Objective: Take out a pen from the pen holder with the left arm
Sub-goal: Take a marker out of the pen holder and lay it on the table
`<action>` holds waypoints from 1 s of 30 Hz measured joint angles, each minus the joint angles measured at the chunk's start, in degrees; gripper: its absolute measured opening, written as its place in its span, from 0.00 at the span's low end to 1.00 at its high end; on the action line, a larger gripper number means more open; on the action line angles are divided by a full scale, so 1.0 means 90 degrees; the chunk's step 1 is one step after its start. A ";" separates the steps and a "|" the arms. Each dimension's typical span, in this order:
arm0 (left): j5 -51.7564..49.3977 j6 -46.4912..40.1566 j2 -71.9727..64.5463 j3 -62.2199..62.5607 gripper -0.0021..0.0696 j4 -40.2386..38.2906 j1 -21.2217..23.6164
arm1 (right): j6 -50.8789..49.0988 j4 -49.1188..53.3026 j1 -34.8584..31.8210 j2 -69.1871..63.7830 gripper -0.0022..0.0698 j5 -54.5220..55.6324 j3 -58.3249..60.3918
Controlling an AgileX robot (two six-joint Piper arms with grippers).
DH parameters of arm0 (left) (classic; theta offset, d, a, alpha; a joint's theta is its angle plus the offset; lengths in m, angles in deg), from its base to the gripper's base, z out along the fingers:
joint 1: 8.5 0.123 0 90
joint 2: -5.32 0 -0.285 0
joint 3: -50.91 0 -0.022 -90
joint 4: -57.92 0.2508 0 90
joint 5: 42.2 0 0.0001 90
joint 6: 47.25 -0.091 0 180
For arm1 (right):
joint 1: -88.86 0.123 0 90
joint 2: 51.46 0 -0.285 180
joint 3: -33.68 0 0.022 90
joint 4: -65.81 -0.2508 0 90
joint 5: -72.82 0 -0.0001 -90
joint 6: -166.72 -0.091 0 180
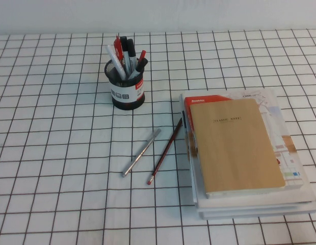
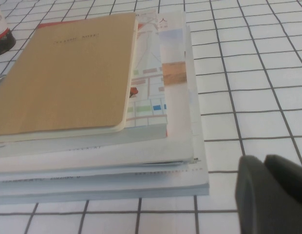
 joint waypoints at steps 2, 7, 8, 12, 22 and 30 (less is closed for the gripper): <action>-0.0106 0.0017 0.0000 0.0000 0.03 0.0059 0.0000 | 0.0000 0.0000 0.0000 0.0000 0.01 0.0000 0.0000; -0.0216 0.0020 0.0000 0.0000 0.03 0.0143 0.0000 | 0.0000 0.0000 0.0000 0.0000 0.01 0.0000 0.0000; -0.0216 0.0020 0.0000 0.0000 0.03 0.0143 0.0000 | 0.0000 0.0000 0.0000 0.0000 0.01 0.0000 0.0000; -0.0242 0.0020 0.0000 -0.0004 0.03 0.0169 0.0000 | 0.0000 0.0000 0.0000 0.0000 0.01 0.0000 0.0000; -0.0242 0.0019 0.0000 -0.0004 0.03 0.0169 0.0000 | 0.0000 0.0000 0.0000 0.0000 0.01 0.0000 0.0000; -0.0242 0.0007 0.0000 -0.0004 0.03 0.0169 0.0000 | 0.0000 0.0000 0.0000 0.0000 0.01 0.0000 0.0000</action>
